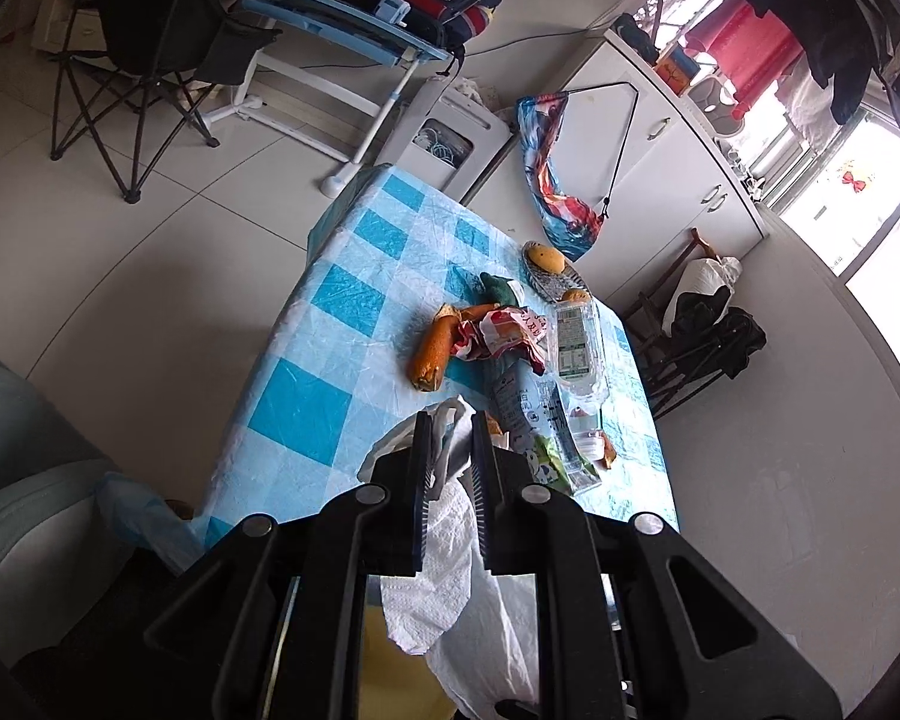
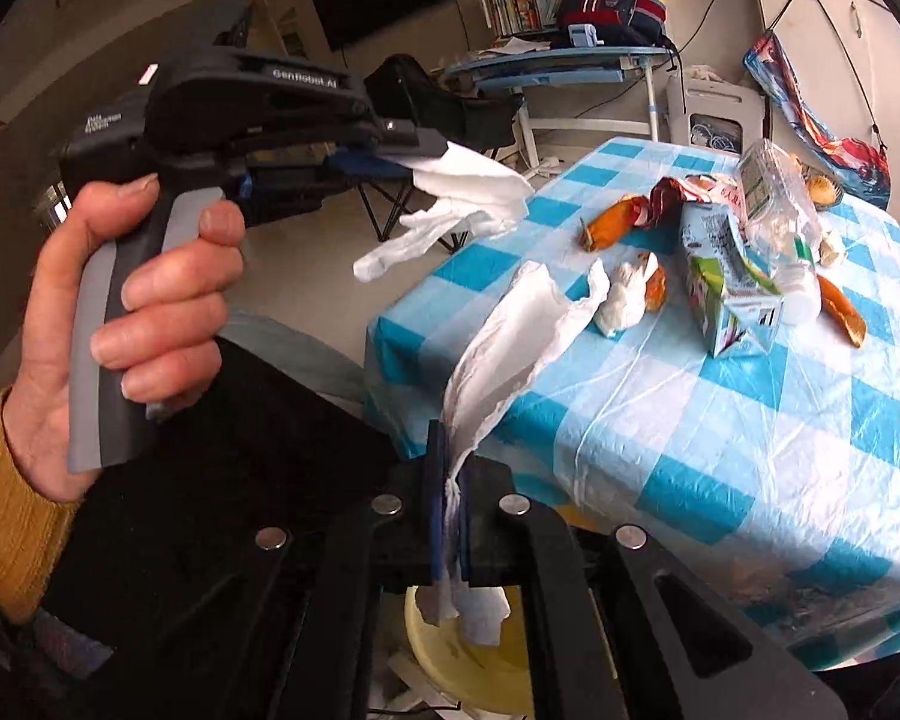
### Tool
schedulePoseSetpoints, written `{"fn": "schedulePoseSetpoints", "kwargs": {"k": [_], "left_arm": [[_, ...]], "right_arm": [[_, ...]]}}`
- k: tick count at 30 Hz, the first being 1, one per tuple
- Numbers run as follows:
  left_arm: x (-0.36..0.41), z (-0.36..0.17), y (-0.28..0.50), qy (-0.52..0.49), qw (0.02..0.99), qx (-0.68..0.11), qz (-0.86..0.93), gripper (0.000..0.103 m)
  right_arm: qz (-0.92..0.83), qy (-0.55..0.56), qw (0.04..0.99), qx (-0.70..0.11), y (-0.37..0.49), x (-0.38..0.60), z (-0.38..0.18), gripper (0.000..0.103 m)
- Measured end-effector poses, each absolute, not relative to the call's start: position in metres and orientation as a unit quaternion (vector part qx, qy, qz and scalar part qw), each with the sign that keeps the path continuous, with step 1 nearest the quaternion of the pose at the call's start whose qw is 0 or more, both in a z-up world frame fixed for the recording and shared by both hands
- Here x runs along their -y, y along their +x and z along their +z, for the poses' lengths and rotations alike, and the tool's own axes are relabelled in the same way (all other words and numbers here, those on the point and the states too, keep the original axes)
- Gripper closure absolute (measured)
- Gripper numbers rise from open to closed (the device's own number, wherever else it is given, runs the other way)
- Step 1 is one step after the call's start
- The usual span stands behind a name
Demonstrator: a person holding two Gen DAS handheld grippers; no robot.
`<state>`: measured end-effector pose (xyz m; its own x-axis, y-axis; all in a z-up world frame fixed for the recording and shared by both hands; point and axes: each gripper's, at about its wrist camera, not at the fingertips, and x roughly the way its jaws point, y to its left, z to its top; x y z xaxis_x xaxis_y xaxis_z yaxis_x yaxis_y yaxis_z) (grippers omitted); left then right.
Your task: Collect trash
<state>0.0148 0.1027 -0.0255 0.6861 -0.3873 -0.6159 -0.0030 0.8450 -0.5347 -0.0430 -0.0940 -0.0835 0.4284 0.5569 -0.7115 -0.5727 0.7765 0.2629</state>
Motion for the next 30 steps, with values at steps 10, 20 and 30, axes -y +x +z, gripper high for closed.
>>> {"fn": "schedulePoseSetpoints", "kwargs": {"k": [10,20,30], "left_arm": [[-0.075,-0.058,-0.042,-0.212,0.87,-0.434,-0.098,0.091],[-0.04,-0.096,-0.068,-0.168,0.835,-0.515,-0.098,0.077],[-0.036,-0.096,-0.077,-0.144,0.84,-0.515,-0.095,0.051]], "right_arm": [[0.311,-0.042,0.793,-0.521,-0.035,0.091,-0.142,0.064],[0.281,0.025,0.841,-0.461,-0.058,0.145,-0.094,0.047],[0.247,0.105,0.868,-0.417,-0.062,0.181,-0.081,0.039]]}}
